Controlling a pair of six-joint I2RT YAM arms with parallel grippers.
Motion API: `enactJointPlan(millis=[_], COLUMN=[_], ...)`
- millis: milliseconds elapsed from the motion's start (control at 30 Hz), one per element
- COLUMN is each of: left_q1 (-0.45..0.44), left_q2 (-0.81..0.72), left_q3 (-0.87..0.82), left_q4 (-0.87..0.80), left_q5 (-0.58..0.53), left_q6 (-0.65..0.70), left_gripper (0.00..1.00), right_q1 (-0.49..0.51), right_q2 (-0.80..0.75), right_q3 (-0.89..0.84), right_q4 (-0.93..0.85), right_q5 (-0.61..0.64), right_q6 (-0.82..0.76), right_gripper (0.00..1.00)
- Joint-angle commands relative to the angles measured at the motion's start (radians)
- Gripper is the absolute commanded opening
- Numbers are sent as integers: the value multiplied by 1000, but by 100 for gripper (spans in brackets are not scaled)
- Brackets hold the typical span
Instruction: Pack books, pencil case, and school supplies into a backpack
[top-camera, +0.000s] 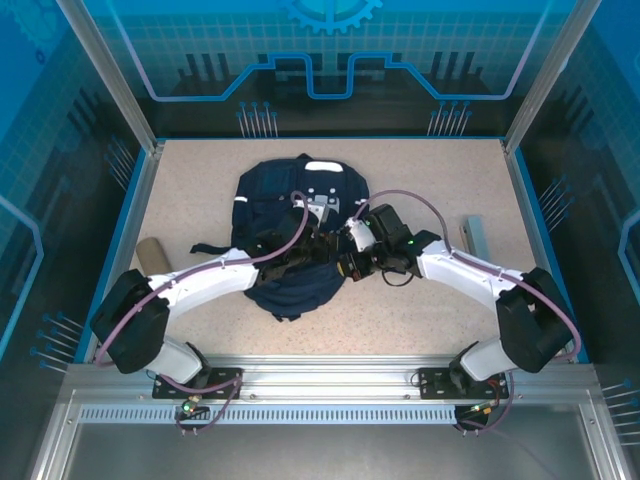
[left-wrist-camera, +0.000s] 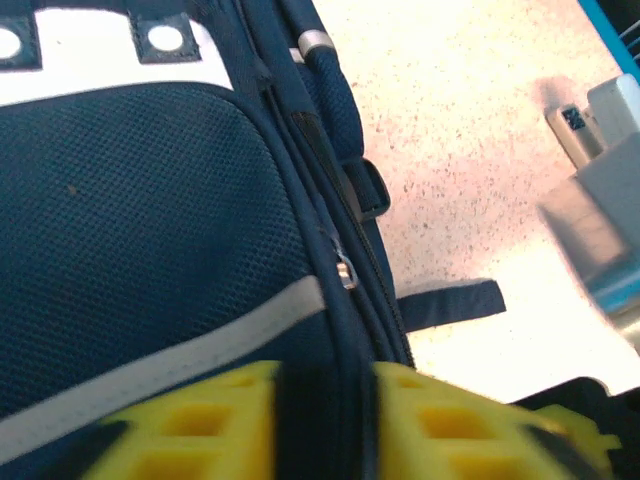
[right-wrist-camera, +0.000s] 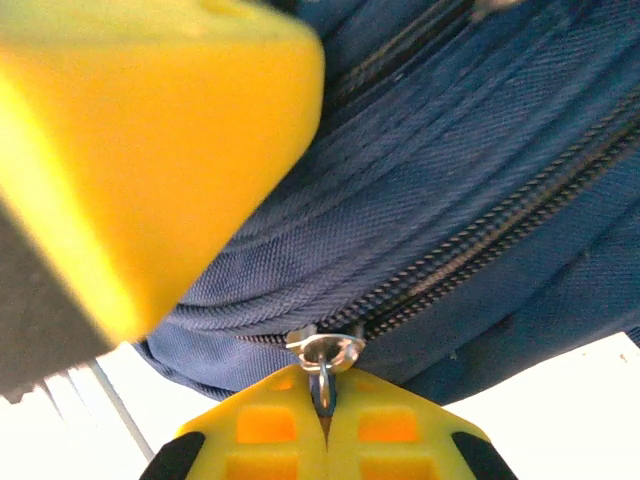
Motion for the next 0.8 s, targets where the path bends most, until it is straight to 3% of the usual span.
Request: enactJointPlan(millis=[0,133,300,467,767], left_q1=[35,63,67,64,64], left_q2=[-76,-143,-189,-127,21], left_q3=[5,0,-23,6,72], left_q4=[6,-102,-139,-193,-210], left_q5=[52,74,125,172,173], left_q6=[-2,83,247,363,459], left_gripper=[45,61,69,68,54], right_q1=[-92,-195,-264,-286,-302], right_q2=[-69,-63,-5,36,44], right_q3=[19,60,130,181,188], right_q4=[19,3,-38,-60,-80], right_q5=[-30,-21,-21,-28,-47], right_q6=[66,88,82,68,66], right_gripper=[0,0,0,0,0])
